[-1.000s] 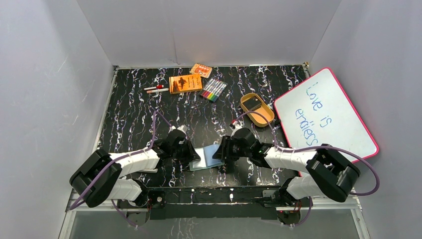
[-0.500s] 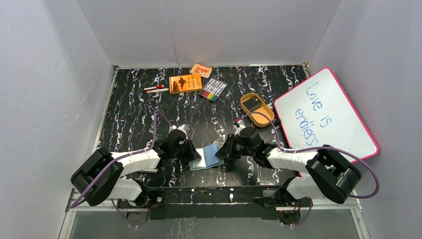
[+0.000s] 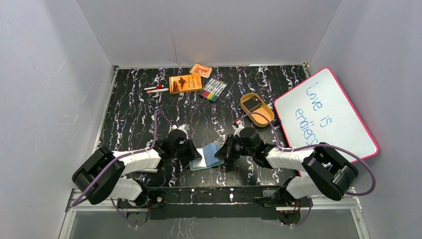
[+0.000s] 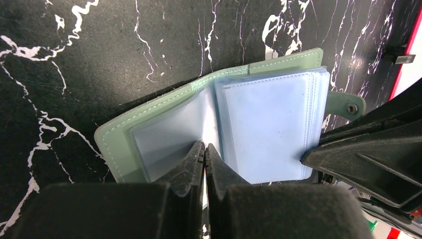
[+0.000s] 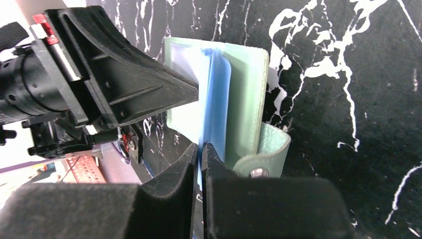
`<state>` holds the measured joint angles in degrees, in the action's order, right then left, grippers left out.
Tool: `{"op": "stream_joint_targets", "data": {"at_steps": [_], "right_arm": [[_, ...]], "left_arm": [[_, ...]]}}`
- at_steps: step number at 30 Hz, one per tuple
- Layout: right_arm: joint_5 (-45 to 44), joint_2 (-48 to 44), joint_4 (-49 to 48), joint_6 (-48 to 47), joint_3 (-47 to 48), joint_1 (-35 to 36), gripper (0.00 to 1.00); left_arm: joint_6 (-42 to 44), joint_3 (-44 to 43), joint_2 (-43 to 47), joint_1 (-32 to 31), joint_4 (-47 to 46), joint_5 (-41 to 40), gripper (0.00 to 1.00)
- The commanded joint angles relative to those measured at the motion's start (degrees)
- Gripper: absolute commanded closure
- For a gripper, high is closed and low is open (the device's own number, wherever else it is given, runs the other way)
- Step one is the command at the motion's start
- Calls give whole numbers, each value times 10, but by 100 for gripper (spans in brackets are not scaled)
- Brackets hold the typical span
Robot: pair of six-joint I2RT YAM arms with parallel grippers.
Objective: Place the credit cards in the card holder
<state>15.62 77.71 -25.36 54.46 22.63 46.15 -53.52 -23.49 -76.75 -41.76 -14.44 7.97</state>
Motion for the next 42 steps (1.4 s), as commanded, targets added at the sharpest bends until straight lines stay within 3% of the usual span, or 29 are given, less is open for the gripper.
{"op": "stream_joint_targets", "data": {"at_steps": [1, 7, 16, 21, 25, 42], "right_arm": [[27, -14, -91, 20, -18, -6, 89], [66, 8, -151, 31, -20, -6, 97], [50, 10, -120, 27, -15, -7, 100], [26, 0, -92, 21, -22, -7, 100], [10, 0, -92, 26, -34, -8, 100], [9, 15, -95, 29, -28, -7, 100]], "left_arm": [[23, 12, -25, 0, 46, -39, 100], [27, -17, -54, 0, 23, -30, 100], [38, -59, -53, 1, 59, -39, 98], [21, -48, 6, 1, 94, -44, 56], [-1, -43, 43, 1, 104, -28, 44], [6, -98, -30, -5, 60, 71, 41]]}}
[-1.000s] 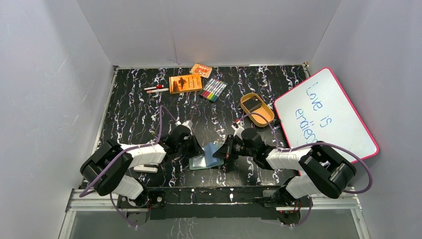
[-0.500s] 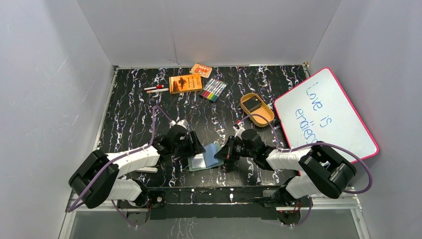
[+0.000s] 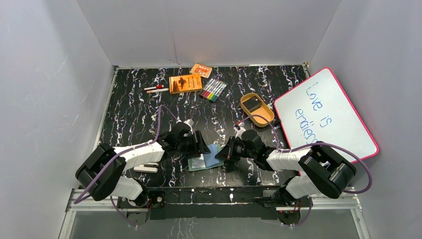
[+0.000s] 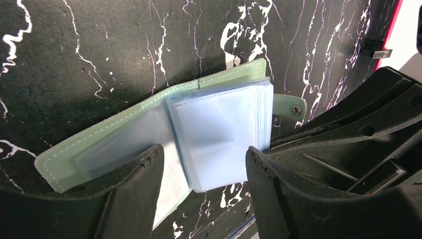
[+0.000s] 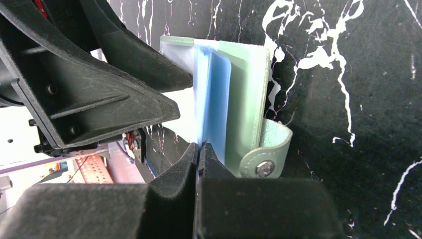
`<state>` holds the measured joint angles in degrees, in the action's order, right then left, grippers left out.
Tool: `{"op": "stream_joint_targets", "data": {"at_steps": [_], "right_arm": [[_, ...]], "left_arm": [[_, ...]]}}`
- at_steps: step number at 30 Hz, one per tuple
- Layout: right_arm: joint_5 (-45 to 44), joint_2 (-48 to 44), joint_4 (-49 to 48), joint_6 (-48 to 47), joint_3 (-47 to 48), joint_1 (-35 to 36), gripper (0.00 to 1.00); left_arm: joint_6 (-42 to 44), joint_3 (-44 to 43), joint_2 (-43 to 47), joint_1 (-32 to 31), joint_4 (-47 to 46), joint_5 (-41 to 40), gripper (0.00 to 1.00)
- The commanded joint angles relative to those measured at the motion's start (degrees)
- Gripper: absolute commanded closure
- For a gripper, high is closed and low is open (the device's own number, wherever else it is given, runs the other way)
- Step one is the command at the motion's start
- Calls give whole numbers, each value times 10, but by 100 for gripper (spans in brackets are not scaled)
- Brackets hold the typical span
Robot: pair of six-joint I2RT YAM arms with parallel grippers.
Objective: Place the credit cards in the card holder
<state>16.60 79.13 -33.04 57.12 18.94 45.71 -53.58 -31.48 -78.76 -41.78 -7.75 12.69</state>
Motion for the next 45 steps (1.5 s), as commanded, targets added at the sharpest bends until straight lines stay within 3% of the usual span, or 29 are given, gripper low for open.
{"op": "stream_joint_targets", "data": {"at_steps": [1, 17, 24, 34, 35, 38, 41, 45], "right_arm": [[-1, 2, -19, 3, 10, -3, 100], [21, 4, -32, -5, 18, -2, 100], [21, -3, -32, -6, 17, -2, 100], [9, -12, -17, -7, 8, -2, 100], [7, -12, -13, -7, 8, -2, 98], [-2, -18, 6, -14, 14, -2, 76], [-44, -55, 58, -32, 28, 3, 60], [-125, -121, 174, -84, 66, 18, 49]], "left_arm": [[8, -19, -13, -4, -7, 23, 41], [23, -52, -79, -16, -9, 26, 43], [22, -44, -79, -17, -10, 23, 69], [20, -19, -47, -17, -9, 2, 80], [19, -17, -47, -17, -8, 1, 81], [19, -14, -47, -17, -8, -1, 82], [19, -14, -47, -17, -6, -4, 83], [20, -12, -47, -17, -5, -7, 84]]}}
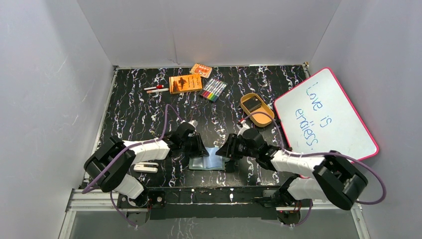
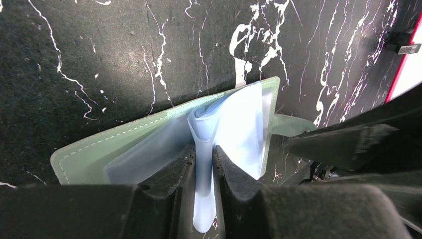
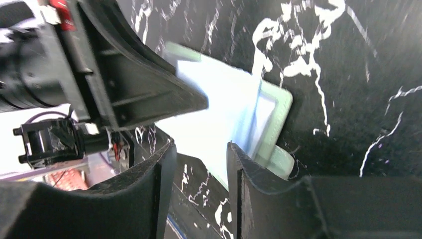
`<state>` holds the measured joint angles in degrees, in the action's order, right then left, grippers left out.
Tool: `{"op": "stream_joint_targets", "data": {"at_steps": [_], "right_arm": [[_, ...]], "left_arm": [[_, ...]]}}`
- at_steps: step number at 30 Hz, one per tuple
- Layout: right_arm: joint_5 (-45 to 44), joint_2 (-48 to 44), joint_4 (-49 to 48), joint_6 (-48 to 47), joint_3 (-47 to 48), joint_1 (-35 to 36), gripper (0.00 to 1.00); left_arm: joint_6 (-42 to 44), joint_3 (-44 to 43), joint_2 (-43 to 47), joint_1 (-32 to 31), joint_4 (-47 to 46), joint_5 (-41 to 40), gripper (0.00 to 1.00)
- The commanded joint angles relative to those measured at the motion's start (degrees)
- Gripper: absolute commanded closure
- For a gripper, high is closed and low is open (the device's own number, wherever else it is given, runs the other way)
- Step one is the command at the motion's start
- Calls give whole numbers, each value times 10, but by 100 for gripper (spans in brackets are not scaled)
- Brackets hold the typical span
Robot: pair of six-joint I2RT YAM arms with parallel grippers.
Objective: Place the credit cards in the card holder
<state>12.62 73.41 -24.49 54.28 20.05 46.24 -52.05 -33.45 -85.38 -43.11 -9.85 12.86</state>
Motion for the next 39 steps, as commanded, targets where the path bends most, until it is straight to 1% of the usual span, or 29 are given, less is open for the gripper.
{"op": "stream_joint_targets", "data": {"at_steps": [1, 2, 4, 7, 11, 16, 20, 22, 23, 26, 29, 34, 39], "right_arm": [[-94, -74, 102, -69, 65, 17, 49], [-95, -80, 109, -81, 74, 20, 50], [-68, -71, 101, -95, 93, 22, 55], [-6, -10, 87, -94, 124, 24, 64], [18, 64, 77, -67, 131, 24, 74], [40, 119, 44, -50, 112, 23, 79], [45, 146, 44, -51, 107, 23, 81], [41, 156, 50, -53, 106, 24, 81], [40, 160, 52, -52, 105, 24, 82], [34, 169, 59, -51, 103, 24, 83], [30, 174, 63, -48, 102, 24, 83], [26, 182, 70, -50, 110, 24, 84], [21, 185, 72, -52, 113, 24, 85]], "left_arm": [[5, 8, 20, -4, 15, -9, 84], [5, 8, 20, -4, 15, -9, 84], [3, 10, 20, -4, 15, -11, 84], [2, 12, 24, -4, 15, -15, 84], [0, 15, 30, -3, 18, -22, 84], [3, 16, 41, -4, 31, -33, 83], [7, 16, 51, -3, 41, -39, 80], [10, 14, 58, -4, 51, -43, 77], [11, 11, 64, -4, 59, -46, 74], [18, 2, 94, -3, 87, -58, 58], [26, -8, 143, -4, 128, -68, 48], [41, -29, 189, -3, 172, -65, 44], [37, -60, 180, -5, 170, -25, 44]]}}
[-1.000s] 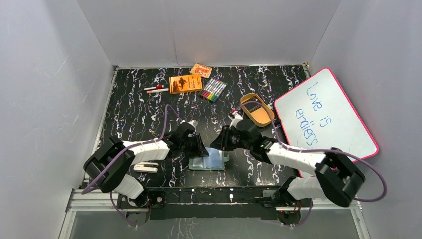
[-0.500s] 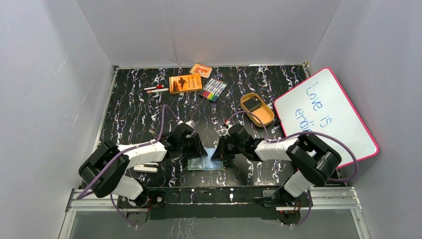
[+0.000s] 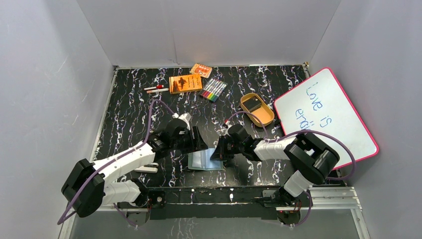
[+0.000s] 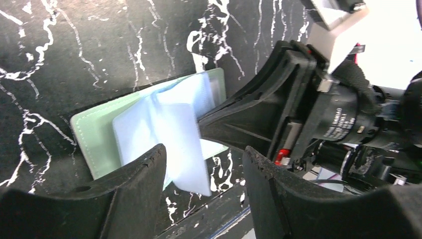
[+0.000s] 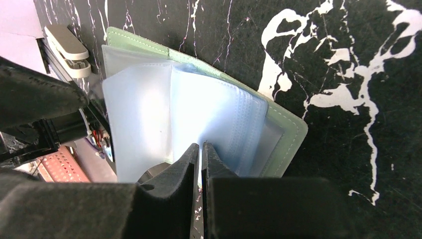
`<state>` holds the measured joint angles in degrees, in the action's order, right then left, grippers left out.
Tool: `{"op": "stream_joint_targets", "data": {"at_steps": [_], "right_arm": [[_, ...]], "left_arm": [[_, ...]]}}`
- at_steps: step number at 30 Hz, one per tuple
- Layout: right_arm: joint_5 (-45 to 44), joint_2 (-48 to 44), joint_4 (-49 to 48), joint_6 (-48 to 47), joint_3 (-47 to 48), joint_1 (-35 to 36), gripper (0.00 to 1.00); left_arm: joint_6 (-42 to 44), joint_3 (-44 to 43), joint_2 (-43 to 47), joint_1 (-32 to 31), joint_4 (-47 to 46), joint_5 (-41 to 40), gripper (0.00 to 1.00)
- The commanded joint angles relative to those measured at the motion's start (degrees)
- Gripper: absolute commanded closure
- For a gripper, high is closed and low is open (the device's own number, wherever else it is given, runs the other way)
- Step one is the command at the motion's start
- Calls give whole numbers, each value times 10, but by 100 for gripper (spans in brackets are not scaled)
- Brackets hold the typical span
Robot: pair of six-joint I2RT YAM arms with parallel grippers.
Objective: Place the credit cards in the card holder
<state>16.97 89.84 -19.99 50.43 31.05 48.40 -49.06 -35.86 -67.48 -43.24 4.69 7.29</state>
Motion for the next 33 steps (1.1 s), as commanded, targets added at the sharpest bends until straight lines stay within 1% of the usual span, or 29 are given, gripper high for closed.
{"op": "stream_joint_targets", "data": {"at_steps": [1, 6, 8, 10, 13, 17, 19, 22, 27, 30, 33], "right_arm": [[-22, 21, 28, -14, 3, 4, 85], [-26, 23, 29, -14, 5, 3, 85], [-28, 23, 29, -14, 6, 4, 85], [-29, 23, 31, -14, 7, 4, 85], [-31, 18, 35, -14, 8, 4, 85], [-36, 3, 41, -14, 2, 4, 85], [-39, -7, 44, -14, -3, 4, 85], [-44, -23, 53, -12, -9, 4, 82], [-69, -66, 96, -9, -24, 4, 71], [-83, -96, 130, -11, -30, 4, 69], [-102, -148, 173, -23, -21, 4, 68]], "left_arm": [[7, -46, -2, -5, 21, 38, 44], [10, -105, -33, -18, 7, 65, 46], [14, -128, -55, -29, 4, 66, 48], [20, -133, -80, -38, 2, 64, 52], [18, -108, -94, -43, 3, 46, 62], [5, -31, -78, -43, 1, -15, 74], [-2, 7, -73, -41, -6, -36, 78], [-11, 46, -82, -41, -31, -49, 80], [-17, 66, -118, -42, -69, -52, 83], [-16, 67, -126, -42, -71, -53, 84], [-14, 68, -111, -41, -67, -58, 84]]}}
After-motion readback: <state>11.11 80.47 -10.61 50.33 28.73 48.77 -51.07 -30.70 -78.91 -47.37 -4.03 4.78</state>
